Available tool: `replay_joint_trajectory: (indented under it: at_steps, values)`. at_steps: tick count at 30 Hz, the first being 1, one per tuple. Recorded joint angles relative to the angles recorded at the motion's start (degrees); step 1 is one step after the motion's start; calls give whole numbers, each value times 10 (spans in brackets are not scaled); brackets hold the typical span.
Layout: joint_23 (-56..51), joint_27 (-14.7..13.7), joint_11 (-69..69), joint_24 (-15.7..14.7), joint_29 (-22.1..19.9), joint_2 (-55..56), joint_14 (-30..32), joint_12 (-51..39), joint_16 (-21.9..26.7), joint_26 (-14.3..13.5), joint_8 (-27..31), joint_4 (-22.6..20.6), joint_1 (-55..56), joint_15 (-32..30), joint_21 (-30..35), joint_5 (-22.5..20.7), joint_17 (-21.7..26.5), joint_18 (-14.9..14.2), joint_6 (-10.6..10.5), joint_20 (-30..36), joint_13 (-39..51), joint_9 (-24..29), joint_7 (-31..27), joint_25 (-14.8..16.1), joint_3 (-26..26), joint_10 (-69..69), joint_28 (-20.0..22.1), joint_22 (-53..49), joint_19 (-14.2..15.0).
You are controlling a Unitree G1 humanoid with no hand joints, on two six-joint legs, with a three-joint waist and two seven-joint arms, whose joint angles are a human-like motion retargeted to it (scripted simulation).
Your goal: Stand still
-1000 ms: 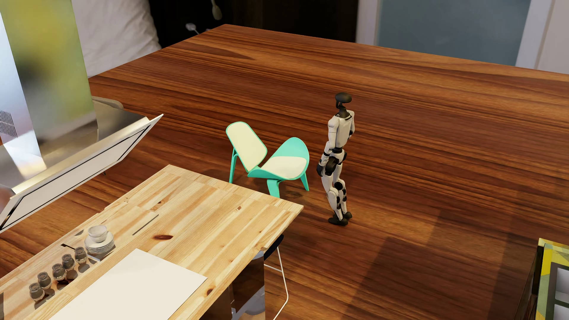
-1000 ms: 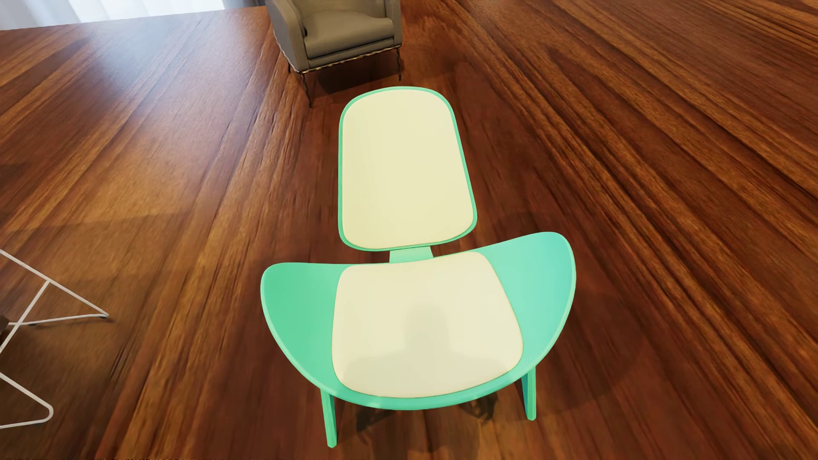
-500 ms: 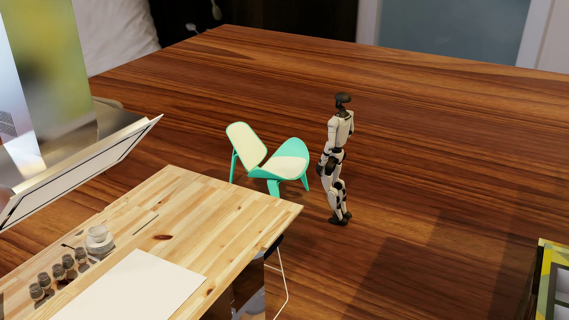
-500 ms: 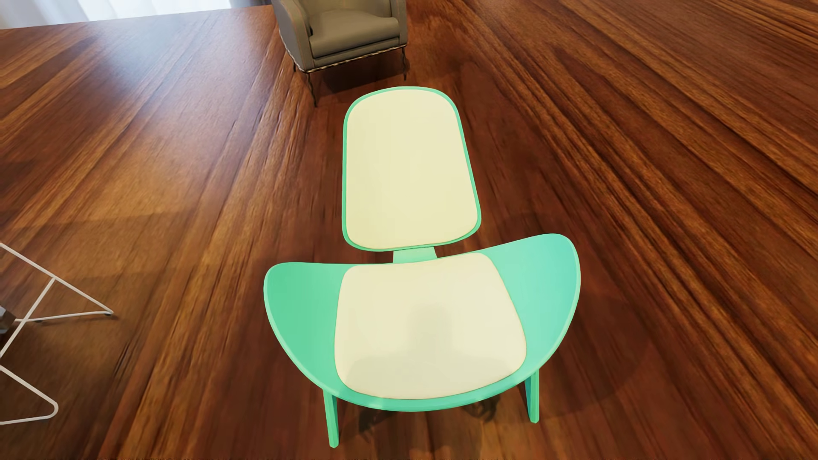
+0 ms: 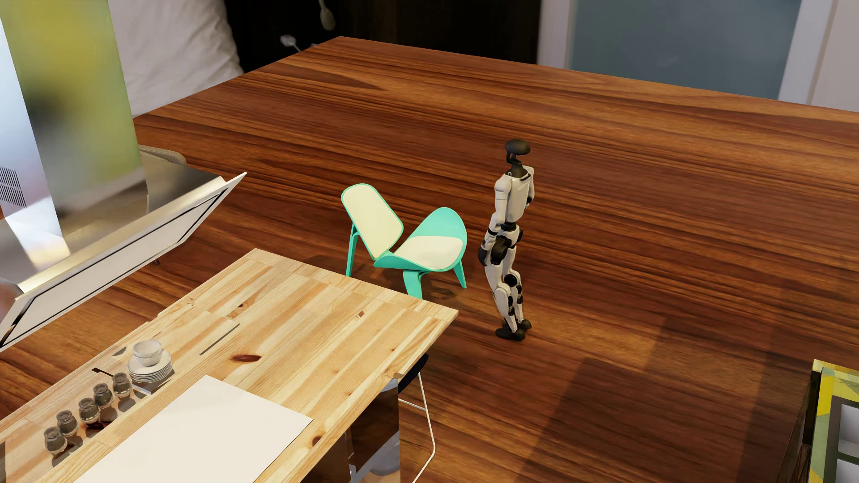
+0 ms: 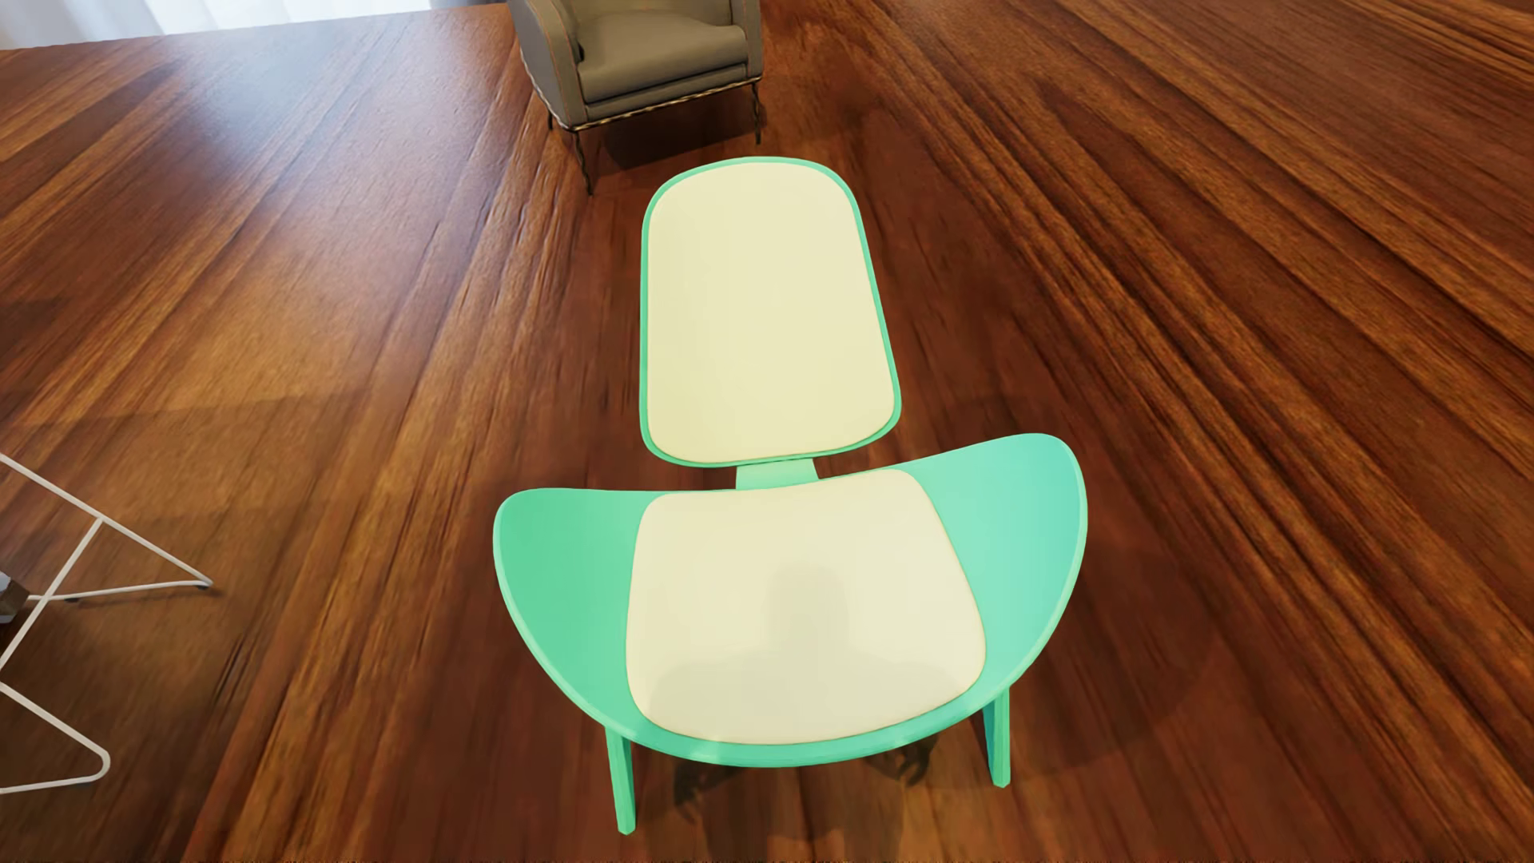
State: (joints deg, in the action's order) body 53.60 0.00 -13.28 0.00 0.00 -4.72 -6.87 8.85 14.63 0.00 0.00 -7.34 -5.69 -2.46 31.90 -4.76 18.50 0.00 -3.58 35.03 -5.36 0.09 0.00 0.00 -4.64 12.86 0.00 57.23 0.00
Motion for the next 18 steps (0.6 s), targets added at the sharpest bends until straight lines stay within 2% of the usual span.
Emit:
replay_joint_trajectory:
  at_steps: [6, 18]
  values:
    - [-2, 0, 0, 0, 0, 0, 0, 4, -4, 0, 0, 0, 0, 5, -8, -1, -2, 0, 0, -24, -3, -2, 0, 0, 1, -1, 0, 3, 0]
    - [-1, 0, 1, 0, 0, -1, -1, 3, -6, 0, 0, 0, 2, 2, -18, 0, -4, 0, 0, -31, -7, -3, 0, 0, 2, 3, 0, 9, 0]
